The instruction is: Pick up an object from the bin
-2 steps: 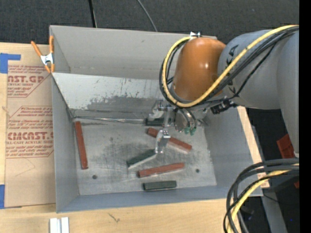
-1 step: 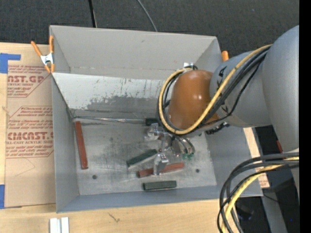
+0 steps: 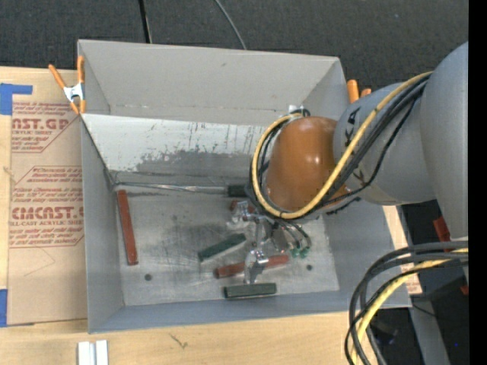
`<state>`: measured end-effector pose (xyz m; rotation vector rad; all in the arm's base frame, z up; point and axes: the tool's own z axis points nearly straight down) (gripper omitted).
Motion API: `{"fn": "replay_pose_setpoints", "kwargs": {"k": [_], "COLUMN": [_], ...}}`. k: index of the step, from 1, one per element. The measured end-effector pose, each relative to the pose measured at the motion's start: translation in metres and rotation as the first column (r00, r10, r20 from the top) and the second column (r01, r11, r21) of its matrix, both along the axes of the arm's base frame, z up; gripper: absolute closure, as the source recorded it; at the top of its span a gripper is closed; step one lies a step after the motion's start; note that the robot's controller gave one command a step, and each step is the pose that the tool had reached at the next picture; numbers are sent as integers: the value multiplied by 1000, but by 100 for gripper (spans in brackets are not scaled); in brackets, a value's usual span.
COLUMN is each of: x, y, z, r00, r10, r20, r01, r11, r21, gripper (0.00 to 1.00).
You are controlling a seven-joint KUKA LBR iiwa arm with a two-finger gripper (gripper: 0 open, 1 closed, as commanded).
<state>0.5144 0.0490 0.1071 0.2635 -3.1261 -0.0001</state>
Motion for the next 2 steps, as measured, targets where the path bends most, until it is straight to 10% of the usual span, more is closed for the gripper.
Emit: {"fn": "replay_pose_setpoints", "kwargs": {"k": [1,2], "x": [26,6], "y": [18,-20], "z": [-2,-29], "r00": [1000,999], "r10": [17,51], "r20": [8,13], "r01": [-17,-51], "r11": [1000,999], "r21": [0,3], "gripper": [0,0]}}
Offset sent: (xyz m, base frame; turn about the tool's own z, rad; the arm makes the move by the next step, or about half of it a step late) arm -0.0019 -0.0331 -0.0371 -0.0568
